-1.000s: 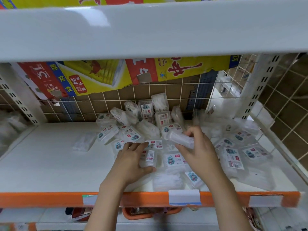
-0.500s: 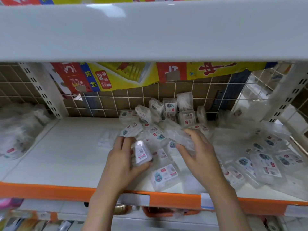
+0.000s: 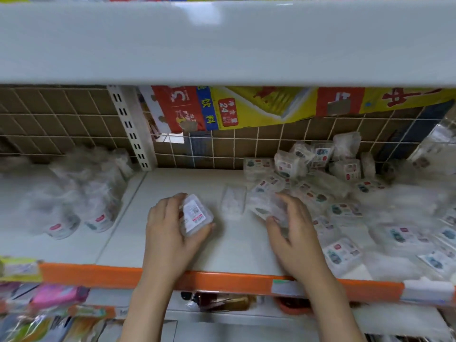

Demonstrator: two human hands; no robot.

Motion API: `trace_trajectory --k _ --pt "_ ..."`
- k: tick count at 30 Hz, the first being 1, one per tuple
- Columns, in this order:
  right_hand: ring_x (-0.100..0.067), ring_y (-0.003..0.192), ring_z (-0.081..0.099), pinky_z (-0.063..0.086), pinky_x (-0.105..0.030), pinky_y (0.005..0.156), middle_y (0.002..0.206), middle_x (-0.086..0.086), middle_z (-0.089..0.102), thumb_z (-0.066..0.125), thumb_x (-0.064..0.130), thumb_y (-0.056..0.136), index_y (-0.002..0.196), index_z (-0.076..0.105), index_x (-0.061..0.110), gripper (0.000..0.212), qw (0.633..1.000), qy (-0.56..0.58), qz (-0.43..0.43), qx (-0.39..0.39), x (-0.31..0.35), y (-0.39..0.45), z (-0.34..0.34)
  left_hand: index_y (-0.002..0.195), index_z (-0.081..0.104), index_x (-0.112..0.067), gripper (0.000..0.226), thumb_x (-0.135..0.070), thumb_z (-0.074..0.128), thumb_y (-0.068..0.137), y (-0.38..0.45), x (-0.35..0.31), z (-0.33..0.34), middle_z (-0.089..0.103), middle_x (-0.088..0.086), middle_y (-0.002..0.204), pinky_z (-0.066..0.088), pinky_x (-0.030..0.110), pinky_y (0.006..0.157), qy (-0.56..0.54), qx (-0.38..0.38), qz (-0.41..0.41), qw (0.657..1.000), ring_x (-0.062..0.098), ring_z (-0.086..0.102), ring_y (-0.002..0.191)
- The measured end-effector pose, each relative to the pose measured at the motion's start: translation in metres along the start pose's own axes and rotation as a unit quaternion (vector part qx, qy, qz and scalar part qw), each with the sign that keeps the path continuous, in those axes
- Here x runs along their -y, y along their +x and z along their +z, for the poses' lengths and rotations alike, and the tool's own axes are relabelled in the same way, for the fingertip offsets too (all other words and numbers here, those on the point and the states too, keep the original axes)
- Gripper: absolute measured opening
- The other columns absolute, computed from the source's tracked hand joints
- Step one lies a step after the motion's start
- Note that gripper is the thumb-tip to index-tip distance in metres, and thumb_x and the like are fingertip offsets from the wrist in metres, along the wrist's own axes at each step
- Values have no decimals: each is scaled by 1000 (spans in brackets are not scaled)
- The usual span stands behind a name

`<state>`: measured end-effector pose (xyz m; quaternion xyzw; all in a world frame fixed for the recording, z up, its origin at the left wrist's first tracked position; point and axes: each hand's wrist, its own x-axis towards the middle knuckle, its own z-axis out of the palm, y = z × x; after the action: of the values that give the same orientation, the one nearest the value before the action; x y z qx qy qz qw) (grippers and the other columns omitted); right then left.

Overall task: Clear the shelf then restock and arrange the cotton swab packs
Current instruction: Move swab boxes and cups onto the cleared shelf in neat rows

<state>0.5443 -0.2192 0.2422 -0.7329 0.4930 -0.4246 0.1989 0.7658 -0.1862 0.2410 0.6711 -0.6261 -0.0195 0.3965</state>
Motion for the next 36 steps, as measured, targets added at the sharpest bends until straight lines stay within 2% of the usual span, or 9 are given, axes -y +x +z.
trace_trajectory --k 4,8,11,15,20,25,27,32,36 --pt "-7 109 43 30 -2 82 116 3 46 60 13 86 124 41 18 43 996 31 87 6 21 -8 29 123 52 -16 77 -64 59 63 1 31 -17 54 1 113 42 32 83 -27 39 -6 999 20 51 101" --pt "-13 103 53 47 -21 81 112 3 52 77 43 69 115 38 28 62 991 35 129 30 37 -10 48 126 52 -16 82 -67 57 63 1 47 -27 55 1 113 45 35 84 -17 43 -14 999 22 52 102" --pt "-14 106 51 47 -30 88 118 3 50 82 49 58 122 35 27 82 988 20 148 45 46 -3 52 125 53 -13 81 -65 57 63 6 50 -32 54 5 114 45 35 84 -12 25 -12 1000 26 52 102" --pt "-13 101 52 45 -24 82 116 2 50 85 38 61 117 26 35 81 993 22 112 42 47 8 54 126 53 -13 80 -61 58 63 14 48 -35 47 6 116 42 31 85 -25 2 -21 999 25 52 103" --pt "-9 96 50 38 -4 71 110 5 44 82 29 66 111 26 32 72 996 37 75 39 42 21 61 131 51 -12 85 -65 56 65 25 46 -40 48 7 113 47 44 89 -7 -14 -37 999 29 52 103" --pt "-4 96 42 33 -9 79 108 8 39 76 32 64 116 48 20 61 999 -16 -37 -8 41 34 78 129 53 -8 83 -62 53 67 28 58 -54 53 11 108 39 37 84 45 -28 -16 998 25 45 102" --pt "-3 94 38 30 -7 79 108 7 39 77 32 64 120 52 16 63 999 -26 -42 -2 48 38 87 127 54 -9 80 -60 54 66 28 70 -63 54 12 110 41 41 84 63 -31 -17 997 29 45 103" --pt "-11 103 41 33 -22 86 113 3 44 75 34 68 127 51 18 65 998 -37 -42 28 77 47 125 123 58 -11 76 -59 53 64 30 109 -94 57 12 108 43 44 81 102 -35 -23 994 33 49 102" --pt "-8 107 37 24 -2 81 121 0 43 73 20 72 131 47 21 64 997 -39 -39 48 116 54 169 123 58 -14 75 -60 52 65 37 154 -129 60 11 110 43 44 81 120 -32 -19 992 34 51 103"
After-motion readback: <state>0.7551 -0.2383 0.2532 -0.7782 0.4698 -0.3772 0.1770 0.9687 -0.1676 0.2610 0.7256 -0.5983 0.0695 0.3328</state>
